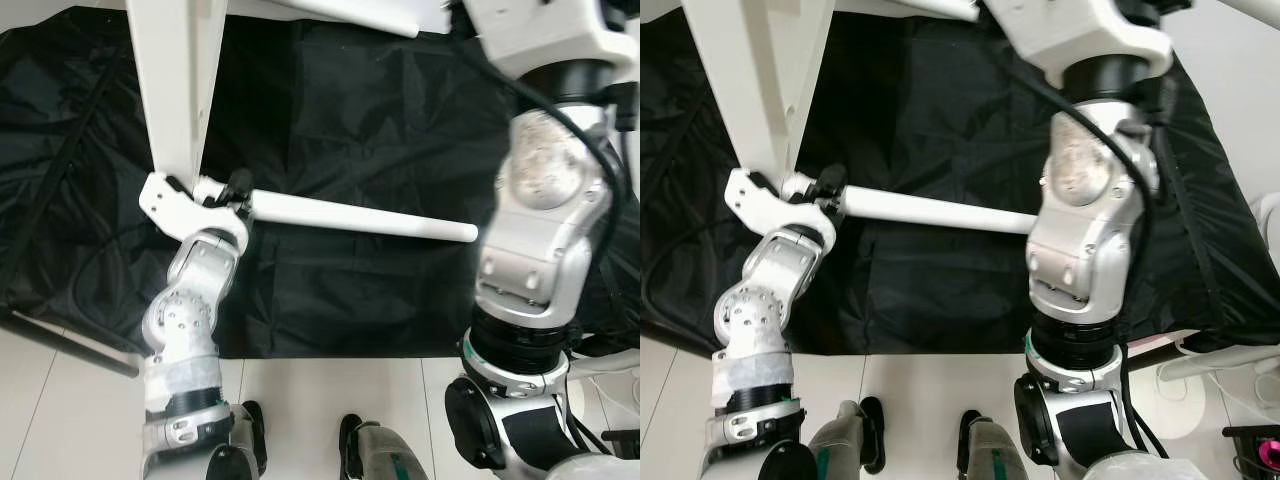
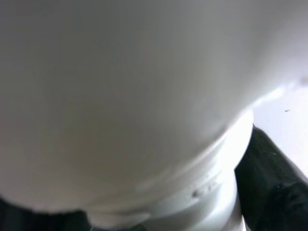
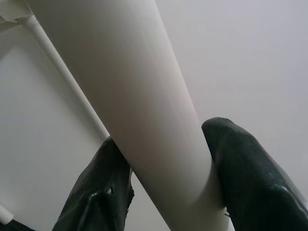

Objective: Building children table

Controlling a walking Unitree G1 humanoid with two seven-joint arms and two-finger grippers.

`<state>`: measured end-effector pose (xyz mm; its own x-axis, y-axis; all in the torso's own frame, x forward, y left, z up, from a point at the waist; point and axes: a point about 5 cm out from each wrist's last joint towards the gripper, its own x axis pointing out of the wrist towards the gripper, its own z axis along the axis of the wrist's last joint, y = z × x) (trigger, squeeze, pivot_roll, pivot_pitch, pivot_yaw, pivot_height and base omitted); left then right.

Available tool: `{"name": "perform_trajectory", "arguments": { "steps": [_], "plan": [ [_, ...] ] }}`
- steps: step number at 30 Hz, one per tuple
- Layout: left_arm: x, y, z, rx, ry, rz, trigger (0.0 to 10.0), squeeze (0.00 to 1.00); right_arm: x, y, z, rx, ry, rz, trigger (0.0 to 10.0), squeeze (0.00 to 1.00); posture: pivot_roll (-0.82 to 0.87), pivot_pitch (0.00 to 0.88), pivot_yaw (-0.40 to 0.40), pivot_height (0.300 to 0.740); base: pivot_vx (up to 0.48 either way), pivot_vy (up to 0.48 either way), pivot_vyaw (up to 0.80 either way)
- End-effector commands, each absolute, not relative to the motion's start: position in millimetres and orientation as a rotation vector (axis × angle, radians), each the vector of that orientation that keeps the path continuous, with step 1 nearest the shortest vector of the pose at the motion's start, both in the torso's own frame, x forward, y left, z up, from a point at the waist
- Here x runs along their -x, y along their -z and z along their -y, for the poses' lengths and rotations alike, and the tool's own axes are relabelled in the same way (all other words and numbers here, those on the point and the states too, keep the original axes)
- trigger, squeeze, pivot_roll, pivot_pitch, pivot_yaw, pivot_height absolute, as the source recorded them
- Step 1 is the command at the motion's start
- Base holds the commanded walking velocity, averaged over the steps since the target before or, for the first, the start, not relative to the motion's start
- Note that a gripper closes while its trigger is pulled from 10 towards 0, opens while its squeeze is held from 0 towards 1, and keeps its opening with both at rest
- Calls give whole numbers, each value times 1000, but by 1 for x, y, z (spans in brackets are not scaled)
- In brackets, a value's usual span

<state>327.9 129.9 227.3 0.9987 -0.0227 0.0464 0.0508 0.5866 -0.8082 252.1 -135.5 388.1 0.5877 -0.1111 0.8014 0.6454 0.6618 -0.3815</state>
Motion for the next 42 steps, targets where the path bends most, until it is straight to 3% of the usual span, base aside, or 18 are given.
{"name": "perform_trajectory", "arguments": {
  "steps": [1, 4, 5, 9, 14, 21, 25, 26, 27, 28, 29, 31, 32, 35, 36, 37, 38, 42],
  "plan": [
    [-320, -320, -114, 849, 265, 405, 0, 0, -253, -378, 136, 527, 373, 787, 0, 0, -91, 239, 76, 740, 0, 0, 0],
    [-313, -339, -122, 829, 272, 510, 0, 0, -252, -380, 137, 547, 368, 789, 0, 0, -90, 239, 76, 740, 0, 0, 0],
    [-300, -364, -130, 804, 282, 653, 0, 0, -252, -384, 137, 589, 333, 811, 0, 0, -97, 245, 67, 740, 0, 0, 0],
    [-294, -373, -130, 763, 286, 708, 0, 0, -253, -386, 137, 595, 319, 818, 0, 0, -95, 246, 65, 740, 0, 0, 0],
    [-271, -418, -127, 564, 335, 919, 0, 0, -273, -376, 155, 340, 251, 748, 0, 0, -75, 253, 54, 740, 0, 0, 0],
    [-265, -446, -126, 496, 371, 1011, 0, 0, -295, -345, 177, 195, 246, 615, 0, 0, -56, 254, 56, 740, 0, 0, 0],
    [-264, -452, -110, 425, 413, 1022, 0, 0, -315, -293, 194, 35, 237, 465, 0, 0, -53, 256, 58, 740, 0, 0, 0],
    [-266, -447, -106, 416, 428, 994, 0, 0, -315, -284, 193, 28, 232, 451, 1137, 0, -55, 255, 69, 740, 0, 0, 0],
    [-266, -447, -106, 416, 428, 994, 0, 0, -315, -284, 193, 28, 232, 451, 1137, 0, -55, 255, 69, 740, 0, 0, 0],
    [-269, -441, -100, 383, 439, 958, 0, 0, -314, -276, 191, 1, 210, 441, 9647, 0, -59, 255, 74, 740, 0, 0, 0],
    [-271, -436, -96, 358, 444, 931, 6745, 0, -313, -269, 191, -9, 208, 429, 10000, 0, -58, 254, 73, 740, 0, 0, 0],
    [-272, -433, -94, 338, 444, 915, 6745, 0, -313, -265, 191, -19, 206, 422, 10000, 0, -51, 255, 73, 740, 0, 0, 0],
    [-274, -430, -90, 316, 450, 895, 10000, 0, -313, -259, 191, -21, 208, 407, 10000, 0, -51, 255, 73, 740, 0, 0, 0],
    [-275, -426, -87, 295, 459, 871, 10000, 0, -314, -254, 192, -30, 211, 391, 10000, 0, -48, 254, 75, 740, 0, 0, 0],
    [-275, -424, -86, 295, 464, 861, 10000, 318, -314, -252, 192, -43, 210, 388, 10000, 506, -48, 253, 75, 740, 0, 0, 0],
    [-276, -423, -85, 292, 460, 855, 10000, 953, -315, -251, 193, -60, 210, 393, 10000, 1000, -46, 251, 73, 740, 0, 0, 0],
    [-274, -421, -85, 289, 465, 850, 10000, 1000, -315, -250, 194, -71, 211, 395, 10000, 1000, -46, 248, 73, 740, 0, 0, 0],
    [-271, -418, -82, 282, 479, 848, 10000, 1000, -316, -246, 195, -75, 210, 403, 10000, 1000, -43, 246, 71, 740, 0, 0, 0]
  ]
}}
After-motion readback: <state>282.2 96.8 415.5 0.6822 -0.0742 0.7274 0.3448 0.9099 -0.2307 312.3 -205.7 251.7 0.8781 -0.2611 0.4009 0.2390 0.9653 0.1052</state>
